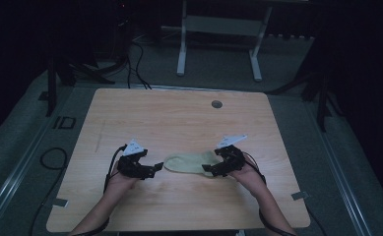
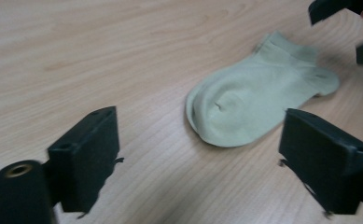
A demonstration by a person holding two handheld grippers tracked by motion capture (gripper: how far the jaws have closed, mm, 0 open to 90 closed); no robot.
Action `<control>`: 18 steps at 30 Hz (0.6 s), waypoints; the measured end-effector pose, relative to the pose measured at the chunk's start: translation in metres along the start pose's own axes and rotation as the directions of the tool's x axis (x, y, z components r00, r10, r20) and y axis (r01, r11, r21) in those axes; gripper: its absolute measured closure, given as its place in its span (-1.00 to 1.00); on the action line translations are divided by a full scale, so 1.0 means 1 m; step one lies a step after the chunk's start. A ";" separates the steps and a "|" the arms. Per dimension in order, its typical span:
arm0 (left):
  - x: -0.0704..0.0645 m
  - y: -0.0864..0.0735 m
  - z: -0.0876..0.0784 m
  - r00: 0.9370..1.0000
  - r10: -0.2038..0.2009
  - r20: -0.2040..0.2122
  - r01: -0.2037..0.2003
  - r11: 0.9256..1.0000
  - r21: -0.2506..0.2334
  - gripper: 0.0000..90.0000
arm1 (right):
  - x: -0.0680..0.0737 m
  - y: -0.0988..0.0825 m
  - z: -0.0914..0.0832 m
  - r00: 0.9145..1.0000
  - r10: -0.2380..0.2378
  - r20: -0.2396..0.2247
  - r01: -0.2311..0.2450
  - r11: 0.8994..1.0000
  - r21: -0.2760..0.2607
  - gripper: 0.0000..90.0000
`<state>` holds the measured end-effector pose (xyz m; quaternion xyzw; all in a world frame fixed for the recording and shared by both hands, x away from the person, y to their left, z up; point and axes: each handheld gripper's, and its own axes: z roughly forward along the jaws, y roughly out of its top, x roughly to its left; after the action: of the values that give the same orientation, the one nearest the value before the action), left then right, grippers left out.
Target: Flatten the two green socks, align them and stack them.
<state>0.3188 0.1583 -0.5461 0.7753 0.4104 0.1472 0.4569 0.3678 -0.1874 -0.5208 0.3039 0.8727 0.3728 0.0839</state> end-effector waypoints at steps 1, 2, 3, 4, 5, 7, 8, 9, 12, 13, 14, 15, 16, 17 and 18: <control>0.000 -0.002 -0.001 1.000 0.003 -0.012 -0.003 1.000 -0.008 -0.78 | -0.002 -0.001 -0.002 1.000 0.002 0.026 -0.002 1.000 -0.004 -0.72; 0.001 -0.003 -0.002 0.999 0.010 -0.031 -0.010 1.000 -0.018 -0.80 | -0.004 -0.001 -0.003 0.999 -0.002 0.044 0.003 1.000 -0.009 -0.73; 0.002 -0.005 -0.003 0.999 0.008 -0.045 -0.009 1.000 -0.020 -0.82 | -0.006 -0.002 -0.006 0.998 0.005 0.062 -0.004 1.000 -0.020 -0.73; 0.004 -0.006 -0.005 0.999 0.003 -0.054 -0.004 1.000 -0.026 -0.82 | -0.008 -0.003 -0.009 0.997 0.014 0.077 -0.012 0.999 -0.035 -0.73; 0.006 -0.007 -0.006 0.998 -0.005 -0.064 0.003 0.999 -0.033 -0.82 | -0.011 -0.004 -0.012 0.996 0.027 0.089 -0.022 0.998 -0.053 -0.73; 0.010 -0.010 -0.010 0.996 -0.013 -0.085 0.010 0.999 -0.040 -0.82 | -0.017 -0.007 -0.018 0.991 0.058 0.117 -0.047 0.995 -0.092 -0.73; 0.013 -0.013 -0.014 0.994 -0.004 -0.111 0.001 1.000 -0.031 -0.82 | -0.021 -0.009 -0.021 0.988 0.076 0.133 -0.062 0.992 -0.106 -0.73; 0.013 -0.013 -0.014 0.994 -0.004 -0.111 0.001 1.000 -0.031 -0.82 | -0.021 -0.009 -0.021 0.988 0.076 0.133 -0.062 0.992 -0.106 -0.73; 0.019 -0.017 -0.019 0.991 -0.014 -0.135 0.010 0.999 -0.035 -0.82 | -0.032 -0.017 -0.031 0.976 0.120 0.184 -0.097 0.987 -0.128 -0.73; 0.021 -0.018 -0.021 0.990 -0.023 -0.142 0.018 0.999 -0.038 -0.82 | -0.035 -0.019 -0.033 0.972 0.127 0.199 -0.103 0.987 -0.126 -0.73; 0.023 -0.020 -0.023 0.988 -0.030 -0.149 0.024 0.999 -0.039 -0.82 | -0.037 -0.022 -0.035 0.969 0.133 0.209 -0.108 0.986 -0.125 -0.73; 0.023 -0.020 -0.023 0.988 -0.030 -0.149 0.024 0.999 -0.039 -0.82 | -0.037 -0.022 -0.035 0.969 0.133 0.209 -0.108 0.986 -0.125 -0.73; 0.027 -0.024 -0.028 0.985 -0.034 -0.170 0.029 0.999 -0.035 -0.82 | -0.039 -0.025 -0.037 0.966 0.139 0.216 -0.114 0.985 -0.127 -0.73; 0.028 -0.025 -0.030 0.983 -0.038 -0.180 0.032 0.999 -0.036 -0.83 | -0.043 -0.032 -0.041 0.962 0.146 0.229 -0.121 0.985 -0.122 -0.73; 0.029 -0.026 -0.032 0.981 -0.041 -0.190 0.036 0.999 -0.031 -0.86 | -0.045 -0.035 -0.043 0.961 0.150 0.234 -0.124 0.985 -0.121 -0.73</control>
<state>0.3048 0.2059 -0.5553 0.7432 0.4653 0.2176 0.4287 0.3717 -0.2583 -0.5184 0.4021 0.8118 0.3835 0.1796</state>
